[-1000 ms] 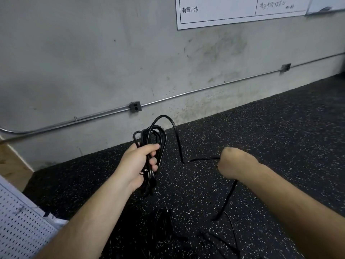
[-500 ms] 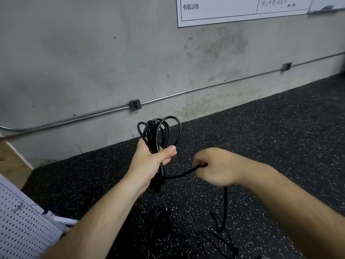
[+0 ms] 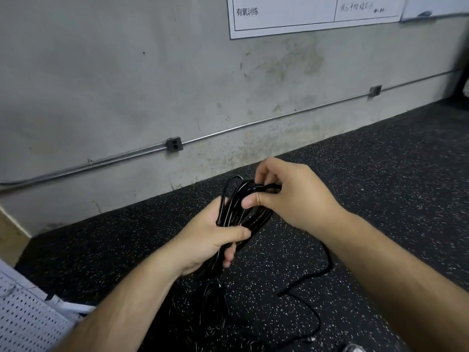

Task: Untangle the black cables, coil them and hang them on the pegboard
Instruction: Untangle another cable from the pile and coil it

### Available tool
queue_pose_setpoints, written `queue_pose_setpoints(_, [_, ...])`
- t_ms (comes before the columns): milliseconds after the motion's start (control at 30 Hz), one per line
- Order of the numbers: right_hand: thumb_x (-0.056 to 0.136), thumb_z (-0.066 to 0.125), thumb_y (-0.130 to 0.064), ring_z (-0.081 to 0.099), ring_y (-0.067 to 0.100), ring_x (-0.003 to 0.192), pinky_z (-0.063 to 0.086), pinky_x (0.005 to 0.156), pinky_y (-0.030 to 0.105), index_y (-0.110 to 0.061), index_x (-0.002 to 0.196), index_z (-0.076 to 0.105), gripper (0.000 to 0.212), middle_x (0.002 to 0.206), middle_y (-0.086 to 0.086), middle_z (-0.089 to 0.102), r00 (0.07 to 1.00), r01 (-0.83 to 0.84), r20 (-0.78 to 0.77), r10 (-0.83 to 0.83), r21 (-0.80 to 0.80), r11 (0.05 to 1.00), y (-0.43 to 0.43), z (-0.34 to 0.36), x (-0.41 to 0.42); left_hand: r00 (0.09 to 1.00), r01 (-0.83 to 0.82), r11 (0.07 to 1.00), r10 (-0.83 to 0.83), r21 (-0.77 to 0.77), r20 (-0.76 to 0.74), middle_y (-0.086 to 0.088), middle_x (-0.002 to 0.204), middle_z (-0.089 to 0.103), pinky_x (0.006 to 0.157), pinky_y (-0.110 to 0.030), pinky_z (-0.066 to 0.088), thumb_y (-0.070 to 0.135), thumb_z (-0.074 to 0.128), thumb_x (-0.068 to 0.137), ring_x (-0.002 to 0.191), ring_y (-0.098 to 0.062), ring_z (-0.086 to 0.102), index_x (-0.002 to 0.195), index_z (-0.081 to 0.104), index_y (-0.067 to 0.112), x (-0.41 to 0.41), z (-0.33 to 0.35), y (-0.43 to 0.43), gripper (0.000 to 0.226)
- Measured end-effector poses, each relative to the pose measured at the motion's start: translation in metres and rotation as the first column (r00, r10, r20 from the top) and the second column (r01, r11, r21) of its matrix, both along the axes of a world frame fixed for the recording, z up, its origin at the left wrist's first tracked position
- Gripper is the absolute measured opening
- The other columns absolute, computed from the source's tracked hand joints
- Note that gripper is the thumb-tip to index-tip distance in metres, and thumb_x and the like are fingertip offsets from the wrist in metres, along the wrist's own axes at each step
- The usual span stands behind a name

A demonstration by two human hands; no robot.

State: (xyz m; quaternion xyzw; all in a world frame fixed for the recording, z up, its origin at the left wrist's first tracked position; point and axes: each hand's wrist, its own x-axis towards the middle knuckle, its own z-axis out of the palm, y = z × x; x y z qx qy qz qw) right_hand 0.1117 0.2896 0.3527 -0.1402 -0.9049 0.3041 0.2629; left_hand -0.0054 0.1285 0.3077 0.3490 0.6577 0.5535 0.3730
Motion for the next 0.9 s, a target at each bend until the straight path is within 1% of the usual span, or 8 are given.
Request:
queue_pose_setpoints(167, [0.06, 0.073, -0.078, 0.052, -0.002, 0.095, 0.049, 0.08, 0.026, -0.043, 0.123, 0.054, 0.074, 0.11, -0.022, 0.049, 0.992, -0.043, 0.122, 0.031, 0.1, 0.994, 0.022, -0.003, -0.001, 0.972, 0.145, 0.986, -0.158, 0.081, 0.177, -0.011, 0.076, 0.048, 0.038, -0.024, 0.036, 0.0, 0.063, 0.084, 0.04, -0.012, 0.036, 0.104, 0.063, 0.019, -0.002, 0.005, -0.008, 0.028])
queue_pose_setpoints(233, [0.063, 0.084, -0.066, 0.044, 0.001, 0.122, 0.044, 0.105, 0.032, -0.05, 0.143, 0.041, 0.092, 0.139, -0.02, 0.037, 0.964, -0.148, 0.212, 0.158, -0.06, 0.987, 0.025, -0.005, -0.001, 0.95, 0.212, 0.972, -0.229, 0.101, 0.212, -0.008, 0.074, 0.047, 0.036, -0.022, 0.035, 0.001, 0.061, 0.085, 0.038, -0.01, 0.034, 0.098, 0.064, 0.019, -0.002, 0.007, -0.012, 0.023])
queue_pose_setpoints(300, [0.071, 0.091, -0.039, 0.045, -0.005, 0.126, 0.036, 0.112, 0.021, -0.048, 0.15, 0.039, 0.095, 0.147, -0.02, 0.039, 0.913, -0.273, 0.252, 0.321, -0.207, 0.939, 0.022, -0.01, -0.002, 0.931, 0.27, 0.958, -0.286, 0.101, 0.227, -0.006, 0.069, 0.045, 0.036, -0.021, 0.035, 0.001, 0.06, 0.086, 0.036, -0.009, 0.034, 0.094, 0.063, 0.018, -0.003, 0.01, -0.017, 0.02])
queue_pose_setpoints(433, [0.076, 0.089, -0.016, 0.066, 0.001, 0.107, 0.052, 0.096, 0.02, -0.039, 0.134, 0.057, 0.07, 0.117, -0.014, 0.07, 0.857, -0.329, 0.248, 0.452, -0.414, 0.849, 0.019, -0.014, -0.007, 0.893, 0.356, 0.93, -0.369, 0.096, 0.257, -0.002, 0.058, 0.044, 0.035, -0.02, 0.037, -0.002, 0.056, 0.09, 0.035, -0.006, 0.036, 0.094, 0.063, 0.015, -0.008, 0.011, -0.022, 0.019])
queue_pose_setpoints(667, [0.079, 0.079, 0.003, 0.068, 0.008, 0.082, 0.052, 0.074, 0.022, -0.012, 0.103, 0.063, 0.033, 0.087, -0.004, 0.072, 0.91, -0.24, 0.145, 0.389, -0.581, 0.777, 0.017, -0.025, -0.013, 0.916, 0.322, 0.94, -0.34, 0.115, 0.215, -0.011, 0.069, 0.039, 0.04, -0.026, 0.044, 0.009, 0.07, 0.083, 0.038, -0.011, 0.041, 0.104, 0.065, 0.007, -0.018, 0.009, -0.024, 0.022])
queue_pose_setpoints(767, [0.083, 0.077, 0.003, 0.071, 0.017, 0.082, 0.056, 0.076, 0.03, -0.014, 0.096, 0.064, 0.025, 0.087, 0.005, 0.074, 0.918, -0.215, 0.12, 0.379, -0.651, 0.728, 0.019, -0.027, -0.012, 0.968, 0.184, 0.978, -0.198, -0.098, -0.155, -0.014, 0.066, 0.059, 0.057, -0.034, 0.052, 0.013, 0.072, 0.088, 0.054, -0.02, 0.058, 0.098, 0.069, 0.02, -0.021, 0.014, -0.022, 0.012])
queue_pose_setpoints(833, [0.084, 0.077, -0.002, 0.073, 0.02, 0.082, 0.058, 0.075, 0.033, -0.011, 0.097, 0.066, 0.02, 0.091, 0.011, 0.077, 0.929, -0.164, 0.157, 0.336, -0.637, 0.753, 0.019, -0.024, -0.012, 0.834, -0.048, 0.981, -0.065, -0.19, -0.547, -0.001, 0.077, 0.069, 0.071, -0.039, 0.053, 0.021, 0.075, 0.089, 0.073, -0.016, 0.066, 0.093, 0.067, 0.035, -0.023, 0.009, -0.017, 0.017])
queue_pose_setpoints(900, [0.086, 0.075, -0.001, 0.074, 0.02, 0.076, 0.058, 0.066, 0.028, -0.006, 0.102, 0.068, 0.018, 0.087, 0.012, 0.077, 0.942, -0.097, 0.179, 0.284, -0.665, 0.741, 0.018, -0.02, -0.013, 0.644, -0.223, 0.963, 0.032, -0.149, -0.764, 0.008, 0.081, 0.064, 0.074, -0.038, 0.05, 0.03, 0.072, 0.086, 0.082, -0.012, 0.063, 0.091, 0.063, 0.041, -0.022, 0.0, -0.013, 0.016])
